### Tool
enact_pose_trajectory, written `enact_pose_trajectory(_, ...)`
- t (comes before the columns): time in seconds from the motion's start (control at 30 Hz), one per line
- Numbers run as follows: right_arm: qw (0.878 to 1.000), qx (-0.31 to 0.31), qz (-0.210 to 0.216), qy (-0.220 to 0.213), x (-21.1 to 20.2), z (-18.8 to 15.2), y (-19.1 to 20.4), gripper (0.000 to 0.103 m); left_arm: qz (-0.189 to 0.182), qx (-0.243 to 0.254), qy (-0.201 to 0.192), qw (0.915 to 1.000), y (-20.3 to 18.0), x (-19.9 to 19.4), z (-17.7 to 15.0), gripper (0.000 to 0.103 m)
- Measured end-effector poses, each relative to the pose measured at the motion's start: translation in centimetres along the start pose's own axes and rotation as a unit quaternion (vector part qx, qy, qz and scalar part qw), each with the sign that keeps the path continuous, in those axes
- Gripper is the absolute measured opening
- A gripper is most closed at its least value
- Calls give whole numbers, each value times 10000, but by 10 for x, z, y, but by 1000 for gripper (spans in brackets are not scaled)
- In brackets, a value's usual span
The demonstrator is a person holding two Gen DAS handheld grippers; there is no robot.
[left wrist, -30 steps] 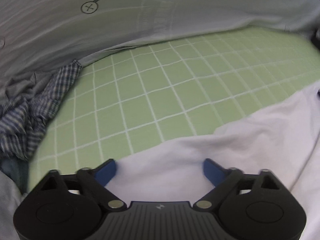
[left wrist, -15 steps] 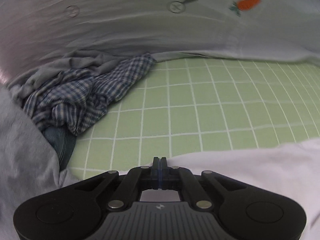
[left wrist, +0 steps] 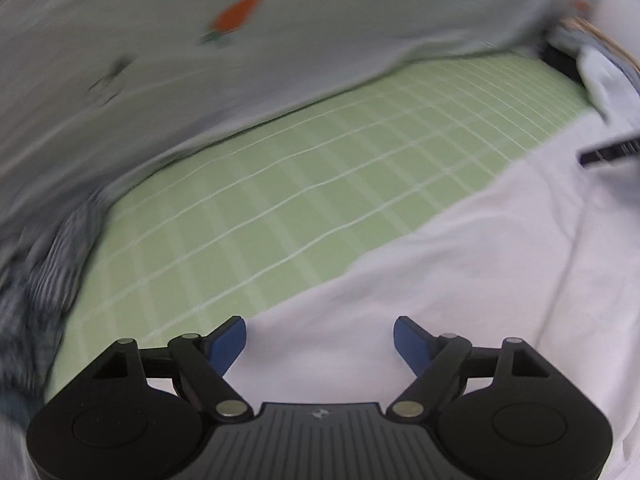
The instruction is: Fold clothes
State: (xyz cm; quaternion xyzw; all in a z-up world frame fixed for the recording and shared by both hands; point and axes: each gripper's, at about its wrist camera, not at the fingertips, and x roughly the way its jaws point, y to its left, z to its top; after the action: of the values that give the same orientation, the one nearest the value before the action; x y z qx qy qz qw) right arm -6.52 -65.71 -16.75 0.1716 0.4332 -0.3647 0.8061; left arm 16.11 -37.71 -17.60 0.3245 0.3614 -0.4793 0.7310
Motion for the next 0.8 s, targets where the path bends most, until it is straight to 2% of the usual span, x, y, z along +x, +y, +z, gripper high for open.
enact_pose_trajectory(0.1, 10000, 33, 19, -6, 0, 1, -2, 95, -3, 400, -7, 9992, -12, 11, 10, 82)
enact_pose_trajectory(0.2, 10000, 70, 26, -10, -1, 1, -4, 95, -279, 554, -31, 9981, -16, 18, 13, 82)
enact_pose_trajectory(0.23, 10000, 84, 25, -10, -1, 0, -5, 95, -413, 558, -34, 9976, -15, 21, 14, 79)
enact_pose_trajectory(0.27, 10000, 95, 21, -6, -2, 0, -6, 95, -552, 540, -71, 9970, -14, 23, 13, 73)
enact_pose_trajectory(0.33, 9999, 114, 11, 0, -2, 0, -8, 95, -689, 333, -244, 9968, -12, 21, 11, 28)
enact_pose_trajectory(0.37, 9999, 121, 5, 6, -2, -1, -9, 95, -532, 208, -306, 9979, -11, 21, 9, 17)
enact_pose_trajectory(0.5, 9999, 151, -12, 19, -2, 0, -9, 95, -199, -132, -313, 9992, -12, 18, 6, 11)
enact_pose_trajectory(0.63, 9999, 168, -24, 20, -3, 2, -8, 95, 460, -170, -333, 9982, -7, 15, 8, 10)
enact_pose_trajectory(0.73, 9998, 197, -16, 16, -4, 3, -9, 95, 1058, -369, -330, 9932, 8, 13, 7, 1)
enact_pose_trajectory(0.8, 9998, 216, -20, 14, -4, 4, -10, 95, 1602, -906, -129, 9828, 43, 14, -1, 1)
